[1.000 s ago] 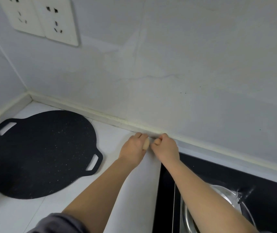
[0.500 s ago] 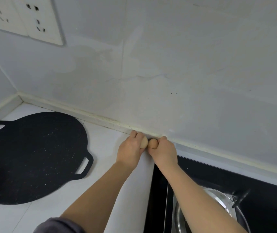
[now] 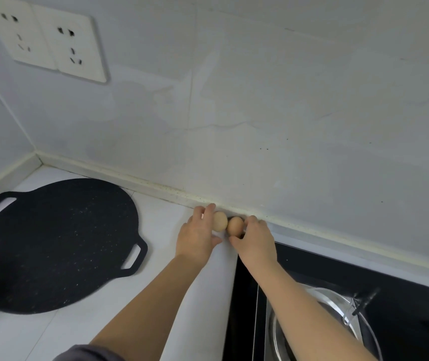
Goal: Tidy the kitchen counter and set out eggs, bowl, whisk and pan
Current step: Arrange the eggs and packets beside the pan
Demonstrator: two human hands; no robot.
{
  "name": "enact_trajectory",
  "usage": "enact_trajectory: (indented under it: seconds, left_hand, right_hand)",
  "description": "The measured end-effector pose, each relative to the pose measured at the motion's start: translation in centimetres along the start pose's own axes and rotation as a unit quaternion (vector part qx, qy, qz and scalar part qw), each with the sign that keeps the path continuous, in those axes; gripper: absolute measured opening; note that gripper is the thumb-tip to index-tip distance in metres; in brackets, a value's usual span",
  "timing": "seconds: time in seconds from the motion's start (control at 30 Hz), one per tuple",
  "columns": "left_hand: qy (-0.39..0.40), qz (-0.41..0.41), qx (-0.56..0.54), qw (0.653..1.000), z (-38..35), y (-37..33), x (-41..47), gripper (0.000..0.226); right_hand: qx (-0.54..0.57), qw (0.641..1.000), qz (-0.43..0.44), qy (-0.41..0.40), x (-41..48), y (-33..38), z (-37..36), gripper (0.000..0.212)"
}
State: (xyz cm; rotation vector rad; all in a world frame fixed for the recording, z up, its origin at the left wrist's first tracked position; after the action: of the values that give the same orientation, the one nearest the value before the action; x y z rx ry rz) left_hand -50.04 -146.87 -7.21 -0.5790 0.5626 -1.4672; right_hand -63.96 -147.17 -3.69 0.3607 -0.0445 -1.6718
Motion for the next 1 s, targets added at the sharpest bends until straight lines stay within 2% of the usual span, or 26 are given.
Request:
enact_trajectory:
  seconds: [0.13,0.33,0.6,1.0]
  left_hand:
    - [-0.029,-0.005,0.015,0.999,2.4,0.7,-3.5,0.071]
    - [-0.095,-0.036,-0.013,0.995,7.4,3.1,-12.1,0.044]
    - [-0.159,0.105,-0.049,0.980,14.8,9.9,-23.5,0.028]
    - [-0.287,0.195,-0.035,0.937,23.4,22.4,-34.1,0.022]
  right_hand:
    - [-0.019,0.999,0.031,-0.019,-2.6,1.0,0.9,0.033]
    - [0.027,0.994,0.102,-0.018,-8.6,4.3,-0.3,0.037]
    - [0.088,0.982,0.163,0.037,-16.9,12.6,-5.6,0.030]
    - [0.072,0.932,0.300,0.189,-26.0,27.1,-14.7,0.031]
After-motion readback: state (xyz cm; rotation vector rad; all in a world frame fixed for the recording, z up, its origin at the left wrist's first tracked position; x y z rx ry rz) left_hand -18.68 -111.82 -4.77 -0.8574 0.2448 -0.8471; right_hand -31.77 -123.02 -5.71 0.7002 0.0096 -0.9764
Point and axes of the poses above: each hand's wrist, its own x-axis towards the middle knuckle, its own z-axis out of the back of the hand, y = z × x, the point moved 3 cm from there along x, towards the middle knuckle, and after that the axes turned 11 degrees about -x, right-handed, at the moved point
